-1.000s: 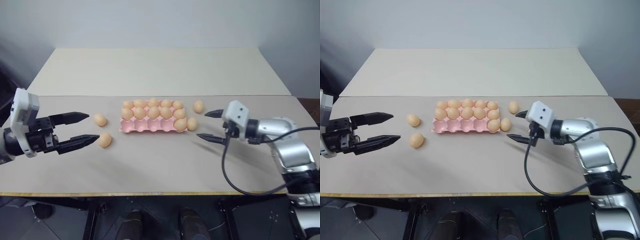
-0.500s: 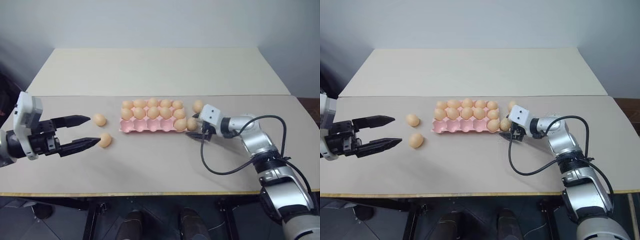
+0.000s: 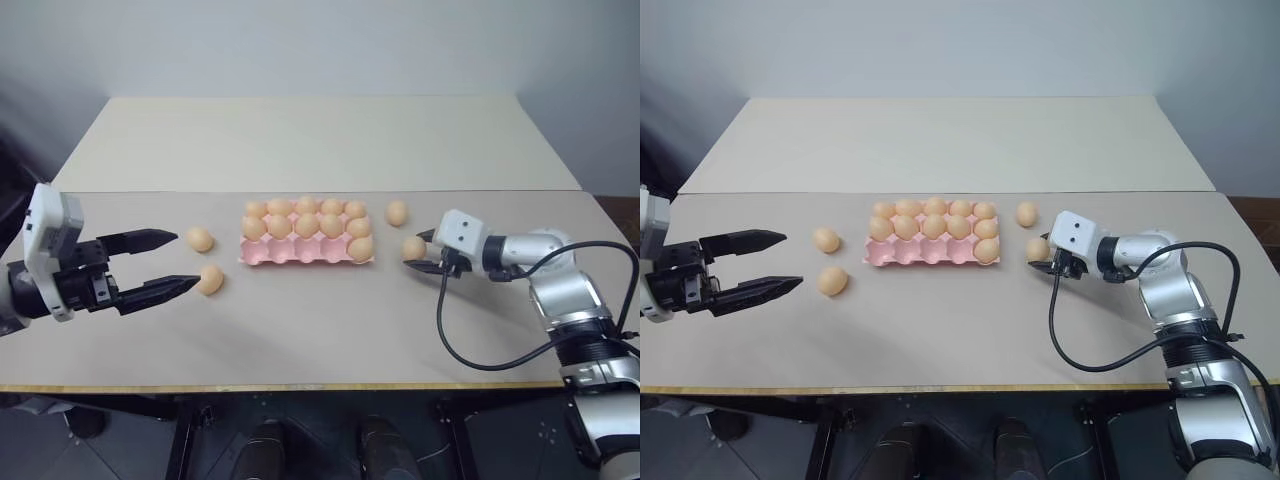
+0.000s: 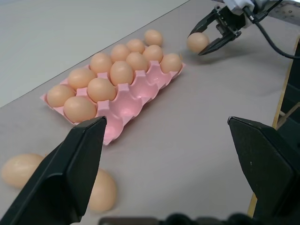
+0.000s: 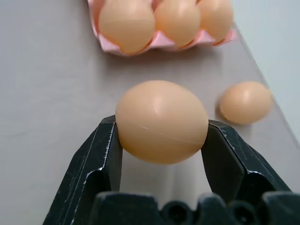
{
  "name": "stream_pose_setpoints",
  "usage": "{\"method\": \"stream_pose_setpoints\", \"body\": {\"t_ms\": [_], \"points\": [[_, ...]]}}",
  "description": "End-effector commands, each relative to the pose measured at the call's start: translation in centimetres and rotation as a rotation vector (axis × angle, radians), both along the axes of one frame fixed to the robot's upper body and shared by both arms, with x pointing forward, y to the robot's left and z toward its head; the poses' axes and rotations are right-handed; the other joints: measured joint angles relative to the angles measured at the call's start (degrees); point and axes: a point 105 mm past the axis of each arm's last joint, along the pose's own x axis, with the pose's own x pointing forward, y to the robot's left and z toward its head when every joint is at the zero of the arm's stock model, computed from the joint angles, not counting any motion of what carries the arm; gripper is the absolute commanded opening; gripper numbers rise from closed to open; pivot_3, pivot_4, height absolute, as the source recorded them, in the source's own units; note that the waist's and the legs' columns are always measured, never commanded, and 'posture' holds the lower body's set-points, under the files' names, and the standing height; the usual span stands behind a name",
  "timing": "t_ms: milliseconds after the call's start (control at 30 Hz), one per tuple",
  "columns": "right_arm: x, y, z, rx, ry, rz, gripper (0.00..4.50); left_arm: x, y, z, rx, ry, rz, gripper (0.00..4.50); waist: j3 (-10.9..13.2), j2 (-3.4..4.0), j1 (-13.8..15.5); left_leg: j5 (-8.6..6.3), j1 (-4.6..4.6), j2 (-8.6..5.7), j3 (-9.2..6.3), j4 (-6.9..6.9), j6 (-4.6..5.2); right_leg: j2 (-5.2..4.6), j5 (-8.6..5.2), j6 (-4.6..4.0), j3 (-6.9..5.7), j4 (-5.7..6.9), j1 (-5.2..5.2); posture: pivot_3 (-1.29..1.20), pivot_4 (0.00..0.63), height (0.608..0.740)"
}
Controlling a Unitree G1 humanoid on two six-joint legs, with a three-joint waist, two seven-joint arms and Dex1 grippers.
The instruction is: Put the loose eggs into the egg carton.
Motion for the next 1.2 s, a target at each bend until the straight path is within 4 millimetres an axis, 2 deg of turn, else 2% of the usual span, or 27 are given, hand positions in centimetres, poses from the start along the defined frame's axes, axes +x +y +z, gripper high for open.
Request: {"method": "stream_pose_setpoints", "body": {"t_ms": [33,133,267,400,500,633,800,933,1200], "points": [[-0.3,3.4,4.7,0.114,-0.116,0.078,2.43,0.1,-0.2,0.8,0.013,-0.052,-0.008,4.5,0.0,0.0,-0.64,0.0,0.05,0.02,0.0,-0.02,0.0,0.04,0.0,0.0,0.03,0.01,0.01,0.0,0.15,0.74],[-0.3,6.2,5.0,0.137,-0.121,0.142,2.43,0.1,-0.3,0.8,0.012,-0.051,-0.017,4.5,0.0,0.0,-0.83,0.0,0.13,0.09,0.02,-0.06,0.01,0.16,0.0,0.0,0.15,0.02,0.01,0.0,0.15,0.74],[0.6,9.4,3.2,0.122,-0.09,0.176,2.43,0.0,-0.3,1.1,0.016,-0.056,-0.018,4.5,0.0,0.0,-0.62,-0.01,0.09,0.09,0.03,-0.08,-0.01,0.14,0.0,0.0,0.16,-0.05,-0.01,0.0,0.15,0.74],[1.9,11.3,1.9,0.116,-0.067,0.149,2.43,-0.1,-0.3,1.1,0.017,-0.061,-0.013,4.5,0.0,0.0,-0.4,0.0,0.06,0.06,0.03,-0.06,-0.02,0.12,0.01,-0.02,0.16,-0.01,-0.04,0.0,0.15,0.74],[2.9,11.7,1.4,0.11,-0.051,0.11,3.22,-0.2,-0.4,1.0,0.017,-0.064,-0.009,4.5,0.0,0.0,-0.49,0.0,0.06,0.06,0.04,-0.06,-0.03,0.12,0.01,-0.02,0.18,0.0,-0.07,0.0,0.15,0.74],[2.3,11.3,2.6,0.139,-0.053,0.122,4.47,-0.3,-0.1,1.1,0.017,-0.066,-0.001,4.5,0.0,0.0,-0.45,0.0,0.05,0.06,0.04,-0.1,-0.04,0.12,0.01,-0.02,0.17,-0.05,-0.09,0.0,0.15,0.74],[0.2,10.0,5.2,0.19,-0.077,0.149,4.47,-0.4,0.0,0.8,0.017,-0.057,0.006,4.5,0.0,0.0,-0.39,0.0,0.02,0.07,0.03,-0.09,-0.04,0.12,0.01,-0.02,0.18,-0.01,-0.12,0.0,0.15,0.74],[-1.7,7.3,7.1,0.239,-0.076,0.127,4.47,-0.2,0.4,0.7,0.017,-0.05,0.012,4.5,0.0,0.0,-0.14,0.0,0.02,0.07,0.03,-0.09,-0.04,0.12,0.01,-0.02,0.17,-0.02,-0.1,0.0,0.15,0.74],[-4.4,2.6,7.4,0.243,-0.021,0.061,4.47,-0.1,0.6,0.8,0.018,-0.04,0.009,4.5,0.0,0.0,0.3,-0.01,0.06,0.08,0.05,-0.09,-0.02,0.13,0.01,-0.02,0.19,-0.03,-0.08,0.0,0.15,0.74]]}}
